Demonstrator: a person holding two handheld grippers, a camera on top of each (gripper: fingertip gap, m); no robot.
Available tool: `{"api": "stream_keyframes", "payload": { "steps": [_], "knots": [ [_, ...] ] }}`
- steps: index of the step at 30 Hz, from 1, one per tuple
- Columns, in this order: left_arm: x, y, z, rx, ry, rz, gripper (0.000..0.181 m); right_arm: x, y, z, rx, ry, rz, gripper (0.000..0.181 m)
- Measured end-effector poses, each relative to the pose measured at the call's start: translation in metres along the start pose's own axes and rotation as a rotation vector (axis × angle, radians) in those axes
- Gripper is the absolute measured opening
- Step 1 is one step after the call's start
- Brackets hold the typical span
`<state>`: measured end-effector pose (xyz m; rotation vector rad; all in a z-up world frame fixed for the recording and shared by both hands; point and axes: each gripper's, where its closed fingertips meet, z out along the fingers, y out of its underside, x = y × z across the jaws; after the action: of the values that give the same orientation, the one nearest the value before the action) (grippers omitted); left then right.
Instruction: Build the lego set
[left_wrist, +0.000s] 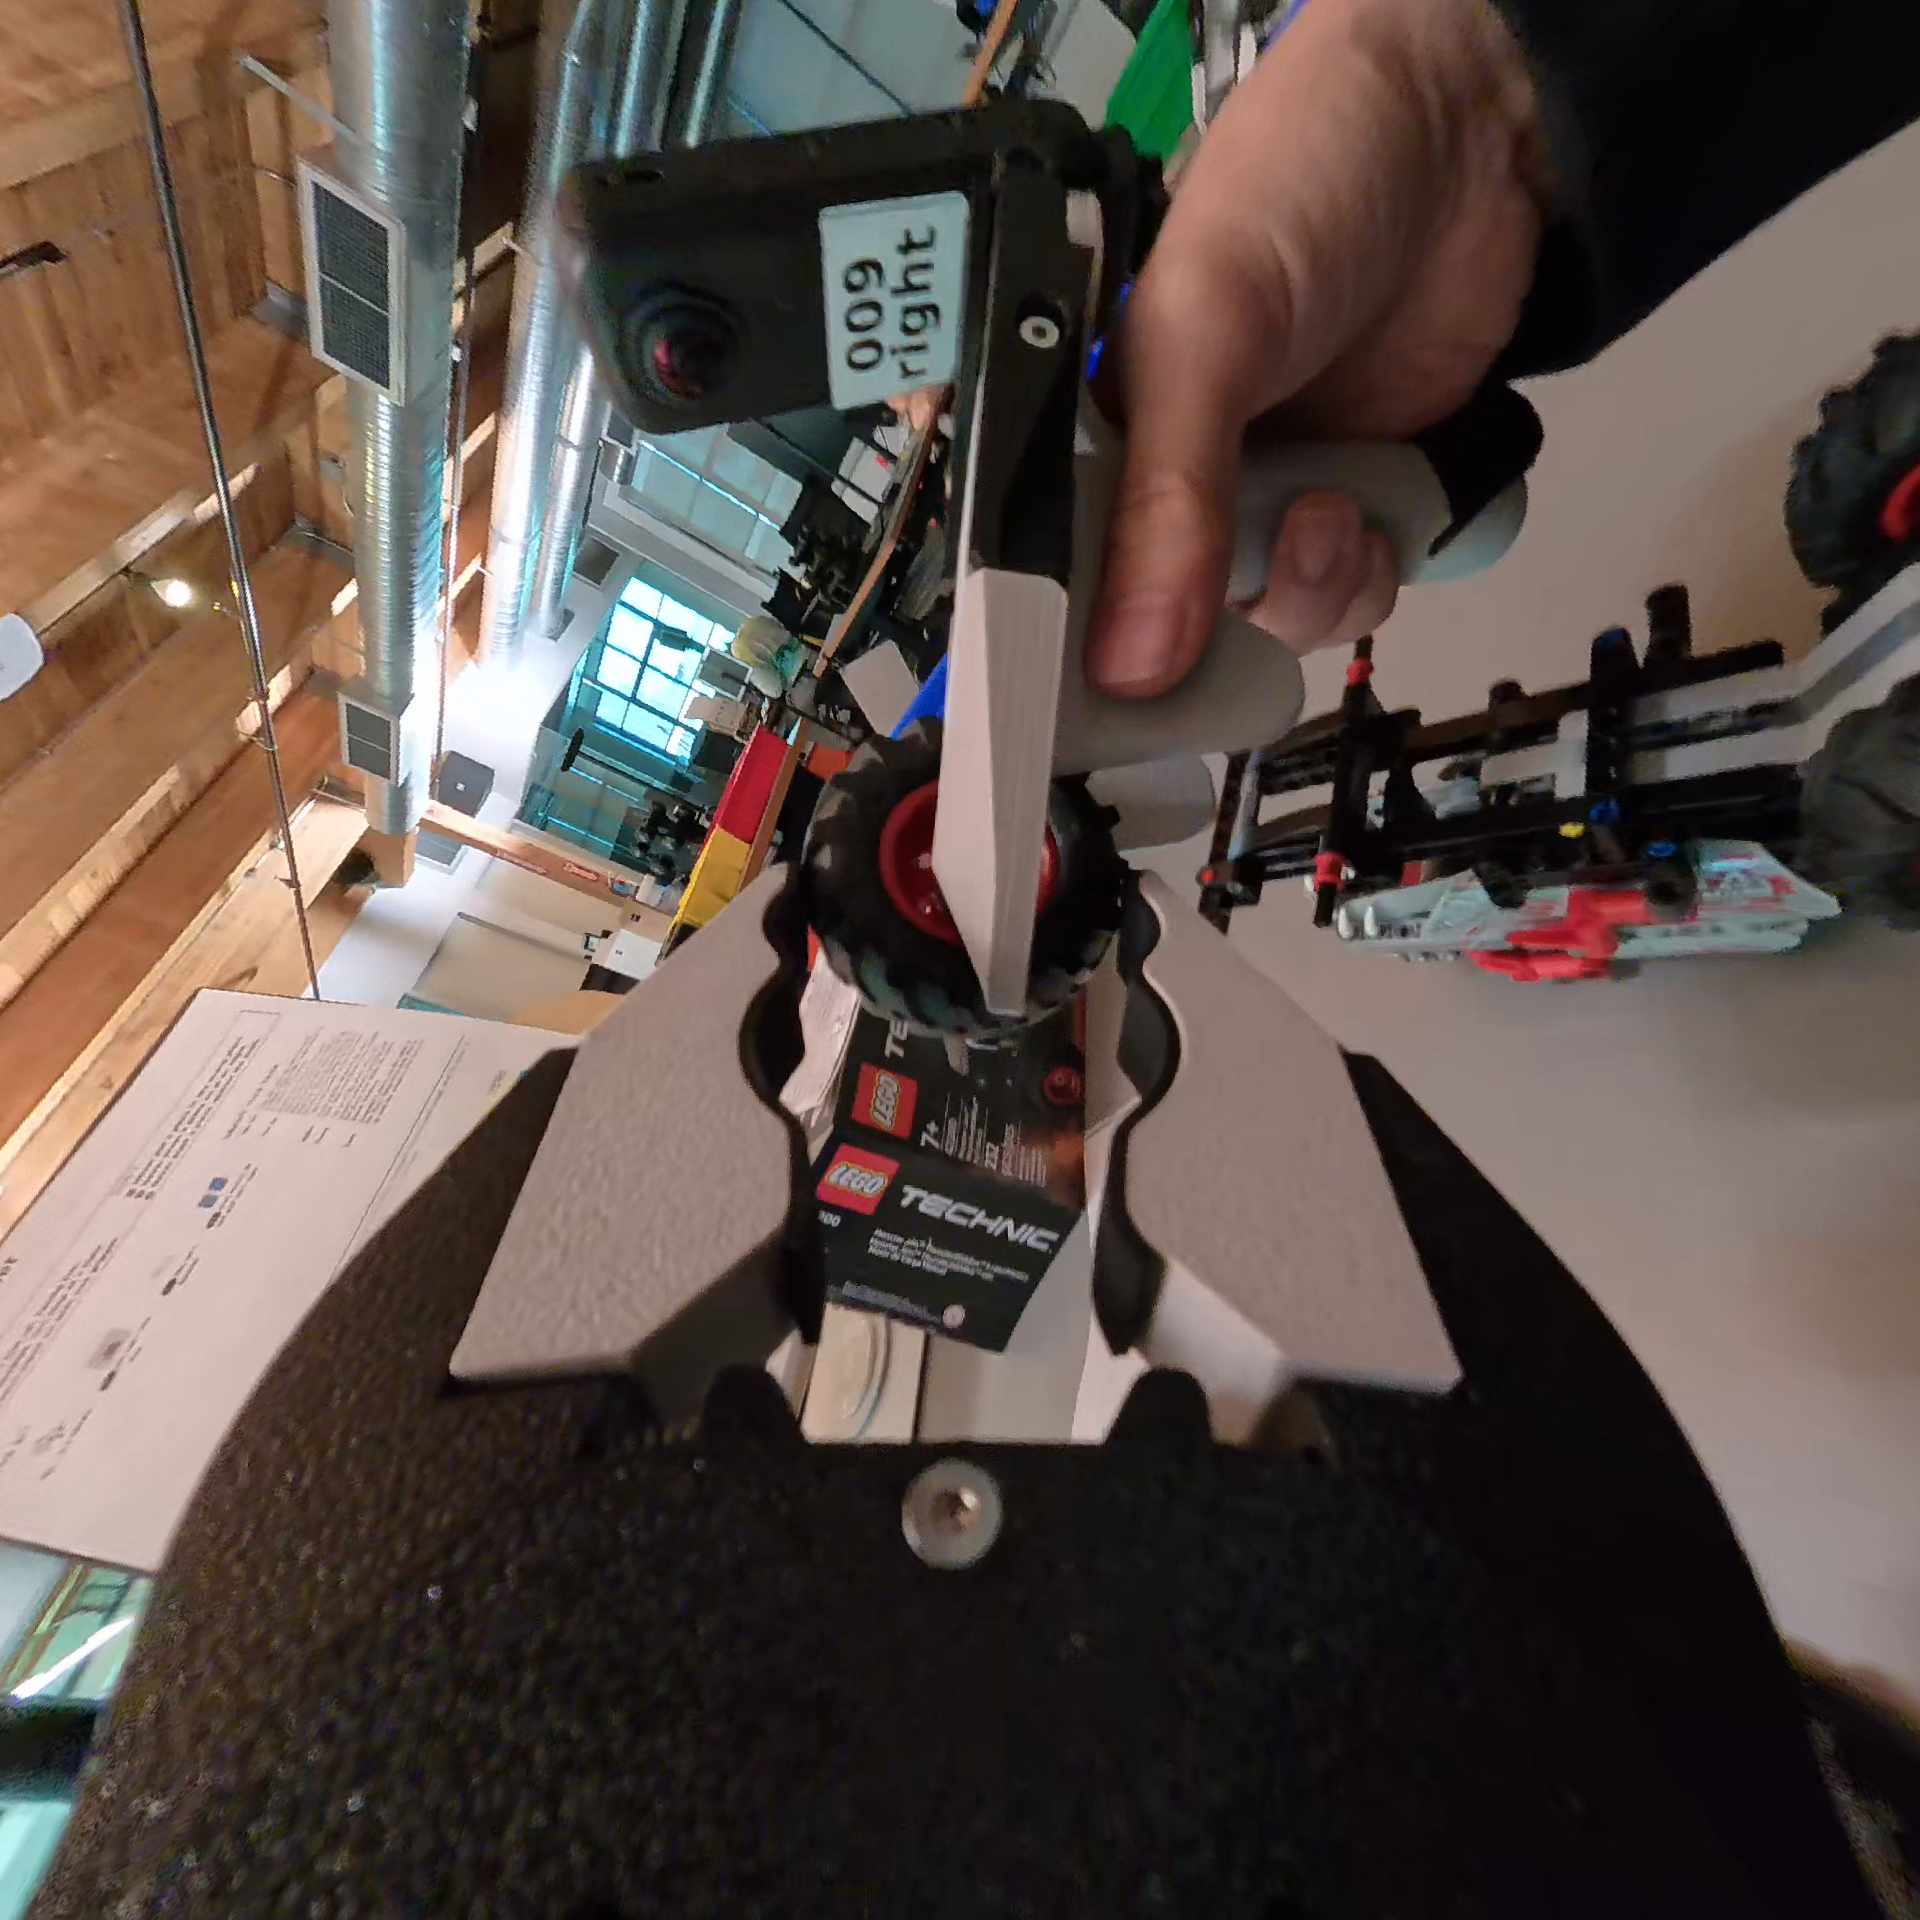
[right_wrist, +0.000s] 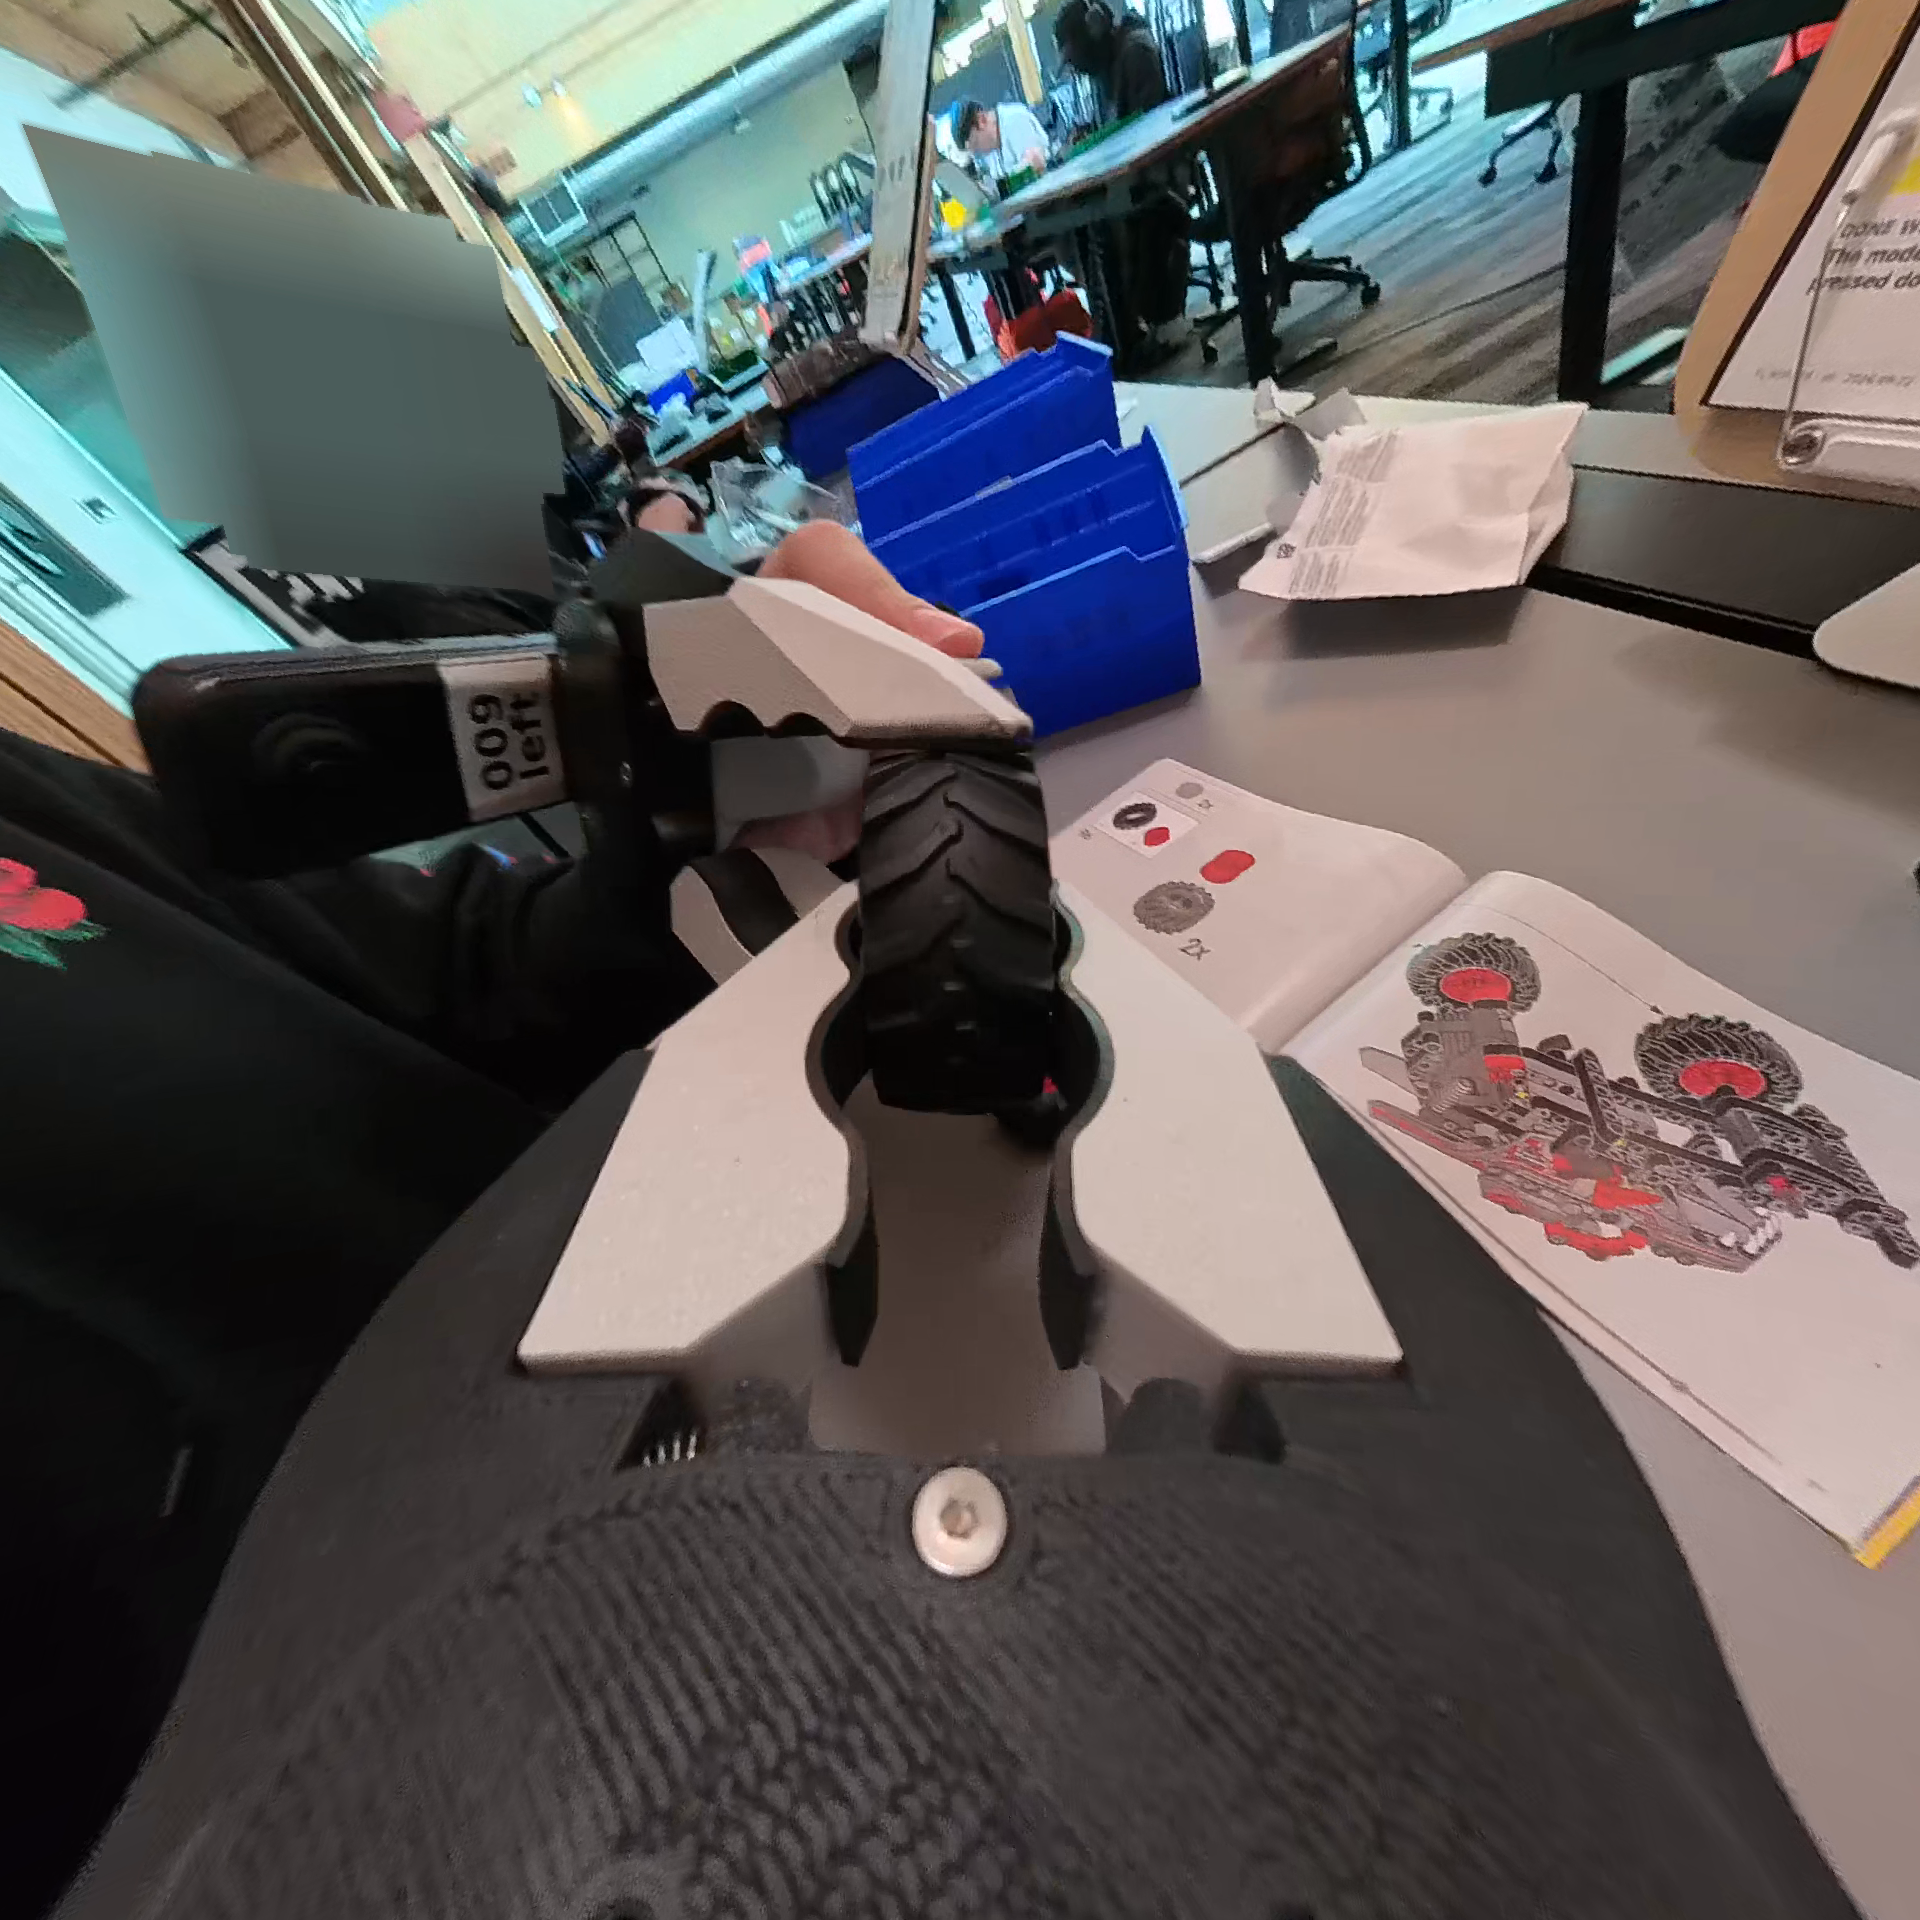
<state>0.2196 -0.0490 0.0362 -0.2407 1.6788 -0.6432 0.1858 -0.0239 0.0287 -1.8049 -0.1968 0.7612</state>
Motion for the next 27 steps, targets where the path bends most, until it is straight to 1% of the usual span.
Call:
{"api": "stream_keyframes", "payload": {
  "steps": [2,4,6,7,8,11,12,14,15,17,18,19,20,21,23,25,26,27],
  "knots": [
    [-0.001,-0.003,0.000,0.040,0.000,-0.029,0.055,-0.001,-0.001,-0.004,0.014,-0.005,0.016,0.028],
    [0.001,0.000,0.002,0.051,0.006,-0.061,0.054,0.005,0.000,-0.011,0.019,0.032,0.029,0.029],
    [0.002,0.002,0.003,0.056,0.007,-0.098,0.049,0.015,0.002,-0.022,0.019,0.093,0.057,0.029],
    [0.002,0.001,0.004,0.056,0.005,-0.110,0.050,0.025,0.004,-0.028,0.013,0.162,0.065,0.028],
    [0.001,0.000,0.004,0.044,0.002,-0.116,0.053,0.033,0.006,-0.033,0.004,0.223,0.064,0.029],
    [0.007,-0.006,0.013,-0.005,0.032,-0.105,0.067,0.036,0.011,-0.035,-0.001,0.275,0.087,0.029],
    [0.010,-0.008,0.017,-0.017,0.033,-0.097,0.069,0.036,0.012,-0.033,0.000,0.291,0.085,0.029],
    [0.015,-0.010,0.026,-0.046,0.029,-0.084,0.067,0.029,0.015,-0.026,-0.016,0.272,0.083,0.028],
    [0.015,-0.007,0.030,-0.075,0.008,-0.079,0.056,0.027,0.015,-0.023,-0.008,0.271,0.086,0.028],
    [0.015,-0.002,0.035,-0.095,-0.019,-0.088,0.055,0.032,0.016,-0.025,-0.017,0.316,0.058,0.031],
    [0.014,-0.001,0.036,-0.087,-0.028,-0.124,0.056,0.030,0.015,-0.026,-0.014,0.296,0.045,0.038],
    [0.013,0.001,0.036,-0.074,-0.035,-0.168,0.056,0.024,0.014,-0.026,-0.009,0.251,0.047,0.049],
    [0.012,0.002,0.036,-0.052,-0.036,-0.210,0.055,0.020,0.014,-0.029,-0.008,0.209,0.062,0.053],
    [0.011,0.004,0.036,-0.029,-0.037,-0.250,0.055,0.019,0.014,-0.033,-0.003,0.190,0.070,0.052],
    [0.010,0.009,0.035,0.010,-0.032,-0.315,0.055,0.028,0.015,-0.043,-0.001,0.194,0.081,0.045],
    [0.014,0.012,0.036,0.026,-0.006,-0.337,0.055,0.033,0.012,-0.048,0.027,0.170,0.118,0.042],
    [0.016,0.012,0.038,0.034,0.005,-0.332,0.055,0.032,0.012,-0.047,0.034,0.145,0.127,0.032],
    [0.019,0.010,0.039,0.042,0.016,-0.325,0.055,0.033,0.014,-0.046,0.023,0.148,0.126,0.029]
  ]
}}
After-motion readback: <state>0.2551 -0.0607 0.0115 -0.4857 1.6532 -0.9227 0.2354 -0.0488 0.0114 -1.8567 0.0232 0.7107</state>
